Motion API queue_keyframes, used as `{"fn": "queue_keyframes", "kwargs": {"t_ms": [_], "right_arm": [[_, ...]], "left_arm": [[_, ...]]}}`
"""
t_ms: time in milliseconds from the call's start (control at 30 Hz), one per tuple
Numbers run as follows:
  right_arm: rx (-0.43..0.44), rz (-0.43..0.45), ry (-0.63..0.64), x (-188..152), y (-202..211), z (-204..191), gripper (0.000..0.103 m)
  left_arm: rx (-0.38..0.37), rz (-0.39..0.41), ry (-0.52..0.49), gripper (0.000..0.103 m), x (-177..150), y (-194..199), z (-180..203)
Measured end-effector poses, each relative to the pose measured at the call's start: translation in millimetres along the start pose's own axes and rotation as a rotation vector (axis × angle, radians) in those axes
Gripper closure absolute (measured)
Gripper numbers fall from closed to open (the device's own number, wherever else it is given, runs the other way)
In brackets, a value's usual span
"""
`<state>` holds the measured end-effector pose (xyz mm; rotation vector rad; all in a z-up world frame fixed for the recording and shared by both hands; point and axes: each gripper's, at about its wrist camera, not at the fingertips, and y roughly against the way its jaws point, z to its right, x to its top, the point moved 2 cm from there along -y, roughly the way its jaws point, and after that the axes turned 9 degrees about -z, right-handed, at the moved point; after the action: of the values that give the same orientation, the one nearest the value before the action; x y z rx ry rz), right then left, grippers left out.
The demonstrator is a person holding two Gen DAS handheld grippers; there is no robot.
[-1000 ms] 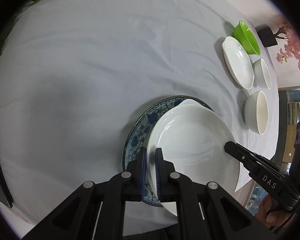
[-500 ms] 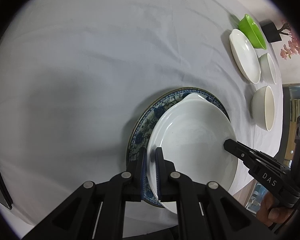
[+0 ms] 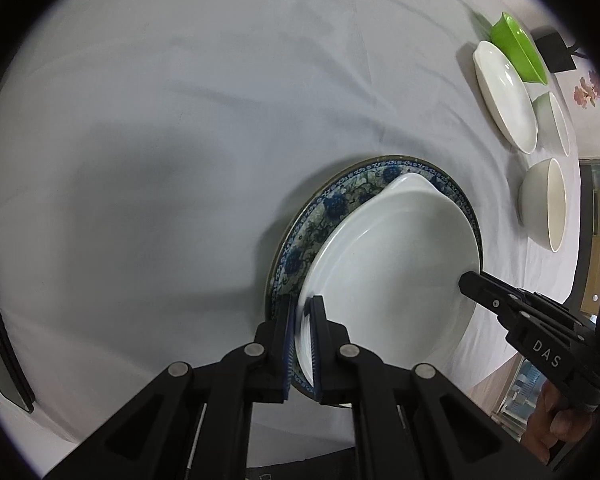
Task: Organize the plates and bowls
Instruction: 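Lower the white oval plate onto the patterned plate and open the right gripper, then move the right gripper to the second white oval plate rim and close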
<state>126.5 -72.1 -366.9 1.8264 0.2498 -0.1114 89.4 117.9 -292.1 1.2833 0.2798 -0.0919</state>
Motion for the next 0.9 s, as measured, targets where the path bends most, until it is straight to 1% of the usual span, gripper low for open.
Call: {"fn": "queue_keyframes", "kwargs": {"t_ms": [100,200,233,267,300,333,367,400,433,467,500,567,633,667,700,733,767,800,867,900], "right_arm": [[0.0,0.009,0.004,1.7,5.2,-1.1,0.096],[-0.001,0.015,0.019,1.7,15.0,-4.8,0.095],[0.02,0.016,0.014,0.9,22.3,-5.1,0.095],[0.04,0.028,0.016,-0.2,30.5,-5.1,0.095],[0.045,0.044,0.032,-1.9,41.4,-7.4,0.092],[0.029,0.071,0.059,-4.6,56.0,-10.4,0.079],[0.016,0.098,0.071,-7.6,68.4,-9.3,0.05],[0.01,0.139,0.072,-10.3,83.5,-8.4,0.015],[0.011,0.19,0.064,-13.6,100.9,-5.8,0.004],[0.009,0.237,0.055,-15.4,117.6,-2.6,0.0],[0.009,0.272,0.051,-17.5,132.4,1.1,0.0],[0.012,0.329,0.041,-19.2,159.8,6.4,0.0],[0.014,0.399,0.016,-21.5,189.9,19.7,0.0],[0.023,0.422,0.003,-25.8,201.8,29.1,0.0],[0.036,0.436,-0.012,-25.6,212.1,34.6,0.0],[0.045,0.446,-0.03,-25.8,220.1,40.2,0.0],[0.048,0.452,-0.043,-26.0,226.1,44.5,0.005],[0.052,0.457,-0.053,-24.9,232.8,49.9,0.019],[0.081,0.461,-0.074,-24.9,240.6,63.1,0.034],[0.105,0.458,-0.085,-22.4,243.2,68.7,0.034]], "left_arm": [[0.001,0.009,0.0,0.097,-1.5,2.1,-1.4],[0.016,0.05,0.013,0.097,-5.3,15.5,-5.5],[0.024,0.087,0.019,0.097,-7.8,25.6,-6.2],[0.023,0.145,0.014,0.097,-11.4,41.9,-5.5],[0.021,0.184,0.008,0.094,-15.0,55.1,-3.3],[0.026,0.237,0.001,0.088,-18.3,72.2,-1.4],[0.051,0.296,-0.003,0.063,-21.2,92.0,1.7],[0.084,0.358,0.001,0.026,-24.8,109.0,3.4],[0.124,0.463,0.013,0.013,-30.9,132.6,6.0],[0.142,0.556,0.015,0.007,-36.7,150.3,9.6],[0.152,0.653,-0.007,0.007,-42.6,171.0,15.1],[0.158,0.707,-0.062,0.007,-44.4,193.5,24.7],[0.136,0.735,-0.103,0.008,-40.9,206.3,36.2],[0.112,0.737,-0.128,0.019,-39.5,210.8,42.3],[0.085,0.734,-0.158,0.053,-38.6,213.2,47.3],[0.065,0.715,-0.184,0.072,-33.2,216.7,52.3],[0.054,0.685,-0.208,0.091,-29.5,217.8,56.4],[0.041,0.672,-0.236,0.091,-26.6,218.3,64.5],[0.025,0.691,-0.278,0.089,-24.3,220.7,76.9],[0.031,0.694,-0.299,0.075,-21.2,222.5,84.9]]}}
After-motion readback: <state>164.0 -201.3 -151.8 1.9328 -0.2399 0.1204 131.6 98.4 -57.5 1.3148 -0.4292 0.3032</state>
